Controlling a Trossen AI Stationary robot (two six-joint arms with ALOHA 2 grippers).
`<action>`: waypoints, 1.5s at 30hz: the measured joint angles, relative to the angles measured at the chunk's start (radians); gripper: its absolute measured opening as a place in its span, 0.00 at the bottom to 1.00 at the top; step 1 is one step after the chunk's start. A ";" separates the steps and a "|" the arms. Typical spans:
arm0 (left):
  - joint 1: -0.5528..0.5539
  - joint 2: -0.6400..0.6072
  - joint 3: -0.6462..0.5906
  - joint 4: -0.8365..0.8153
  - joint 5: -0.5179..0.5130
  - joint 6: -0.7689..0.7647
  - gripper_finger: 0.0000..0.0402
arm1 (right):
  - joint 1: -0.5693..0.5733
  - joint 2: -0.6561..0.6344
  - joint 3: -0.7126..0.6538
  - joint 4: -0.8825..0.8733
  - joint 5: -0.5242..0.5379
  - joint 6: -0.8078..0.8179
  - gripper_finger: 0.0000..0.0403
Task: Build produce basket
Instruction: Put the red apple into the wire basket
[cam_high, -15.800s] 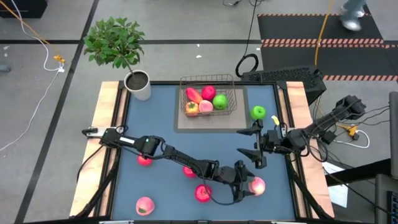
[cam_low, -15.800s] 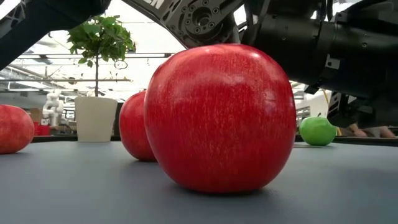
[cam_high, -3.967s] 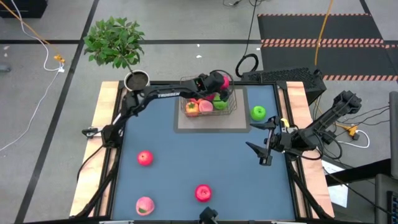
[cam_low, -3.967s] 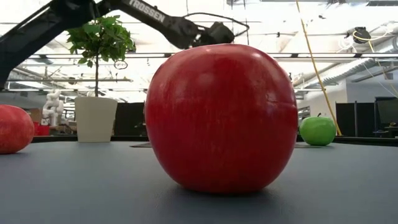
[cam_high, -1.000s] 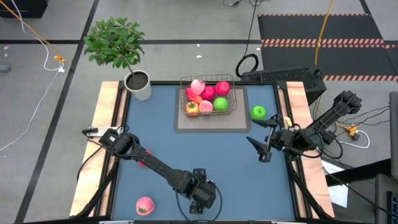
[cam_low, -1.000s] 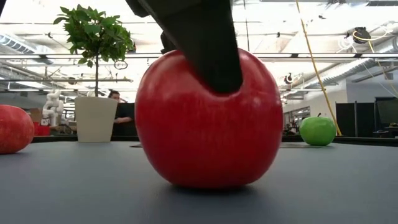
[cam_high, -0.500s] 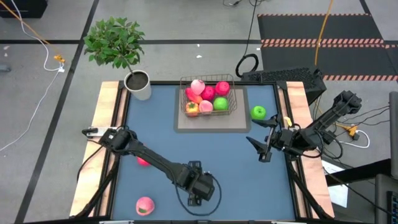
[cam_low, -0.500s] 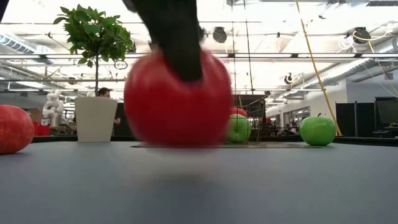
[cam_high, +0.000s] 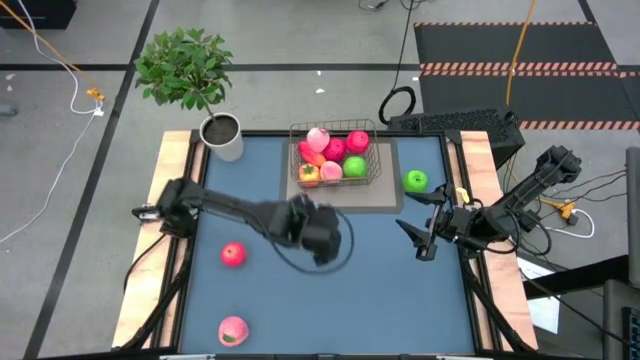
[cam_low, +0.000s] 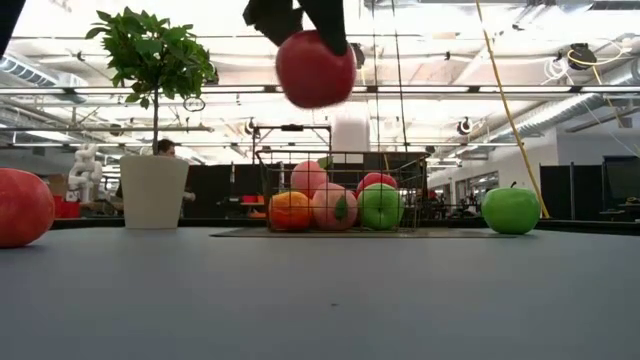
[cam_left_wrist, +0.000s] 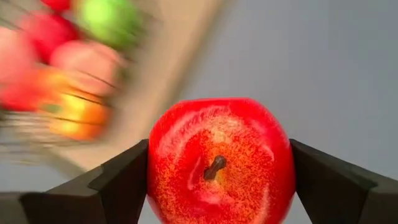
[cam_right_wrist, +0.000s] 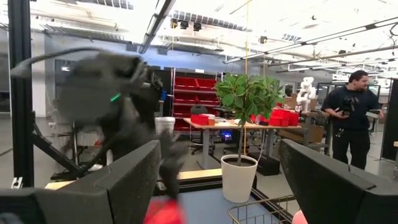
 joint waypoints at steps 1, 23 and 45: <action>0.022 -0.016 0.000 -0.001 -0.035 0.014 0.84 | 0.000 0.000 0.000 0.000 0.000 0.000 0.79; 0.591 -0.030 -0.062 0.070 -0.146 0.171 0.85 | 0.000 0.000 0.000 -0.001 0.005 -0.024 0.79; 0.605 -0.032 -0.347 0.381 -0.038 0.248 0.96 | 0.000 0.000 0.000 -0.005 0.007 -0.022 0.79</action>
